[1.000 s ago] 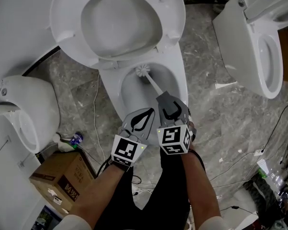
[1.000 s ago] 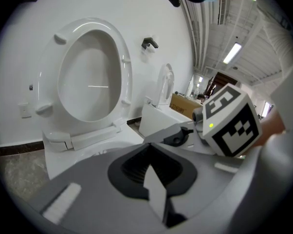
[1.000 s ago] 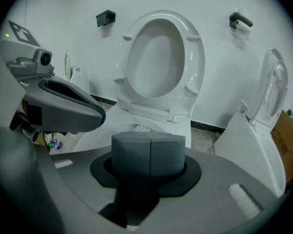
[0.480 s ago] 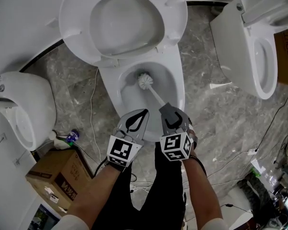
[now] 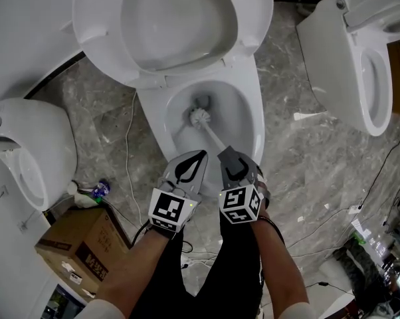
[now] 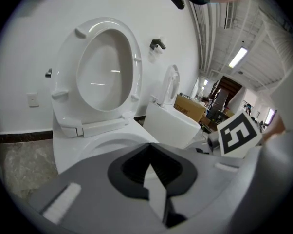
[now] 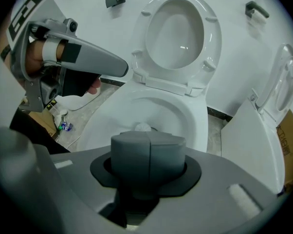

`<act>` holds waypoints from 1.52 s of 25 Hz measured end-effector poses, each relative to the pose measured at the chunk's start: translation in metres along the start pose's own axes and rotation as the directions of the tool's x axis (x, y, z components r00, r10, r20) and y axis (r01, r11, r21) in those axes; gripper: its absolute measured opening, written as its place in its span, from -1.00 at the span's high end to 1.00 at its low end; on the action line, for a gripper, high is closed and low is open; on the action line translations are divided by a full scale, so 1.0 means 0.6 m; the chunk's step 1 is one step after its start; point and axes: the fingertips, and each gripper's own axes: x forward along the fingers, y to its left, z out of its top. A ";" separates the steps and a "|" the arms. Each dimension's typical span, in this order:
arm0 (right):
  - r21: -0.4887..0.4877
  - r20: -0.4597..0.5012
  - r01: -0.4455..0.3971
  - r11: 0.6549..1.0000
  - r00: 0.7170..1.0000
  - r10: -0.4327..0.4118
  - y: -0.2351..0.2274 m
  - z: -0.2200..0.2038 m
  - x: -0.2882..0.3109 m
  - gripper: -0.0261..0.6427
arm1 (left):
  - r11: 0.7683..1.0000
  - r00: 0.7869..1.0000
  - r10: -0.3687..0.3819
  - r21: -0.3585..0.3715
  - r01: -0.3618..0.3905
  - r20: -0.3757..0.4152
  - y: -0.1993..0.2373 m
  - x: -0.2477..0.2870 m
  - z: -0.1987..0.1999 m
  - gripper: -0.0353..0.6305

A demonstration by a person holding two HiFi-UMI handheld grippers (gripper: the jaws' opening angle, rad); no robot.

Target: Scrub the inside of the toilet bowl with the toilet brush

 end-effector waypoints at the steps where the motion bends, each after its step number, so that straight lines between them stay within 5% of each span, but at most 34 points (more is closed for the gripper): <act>1: -0.006 0.005 -0.003 1.000 1.000 0.003 0.003 0.000 0.005 0.44 | 1.000 1.000 0.003 -0.004 -0.003 0.001 0.003 0.000 -0.004 0.88; 15: -0.181 0.068 0.054 0.982 0.997 -0.042 -0.039 0.040 0.069 0.44 | 0.999 0.998 0.041 -0.033 -0.039 0.048 0.038 0.017 -0.009 0.88; 26: -0.164 -0.003 0.075 0.984 0.997 -0.077 -0.090 0.015 0.046 0.44 | 0.999 0.998 0.036 -0.040 -0.034 0.042 0.022 0.029 -0.013 0.88; 38: -0.111 -0.095 0.027 0.993 0.995 -0.038 -0.033 -0.041 0.023 0.44 | 0.998 0.999 0.042 -0.046 -0.041 0.035 0.025 0.007 -0.022 0.88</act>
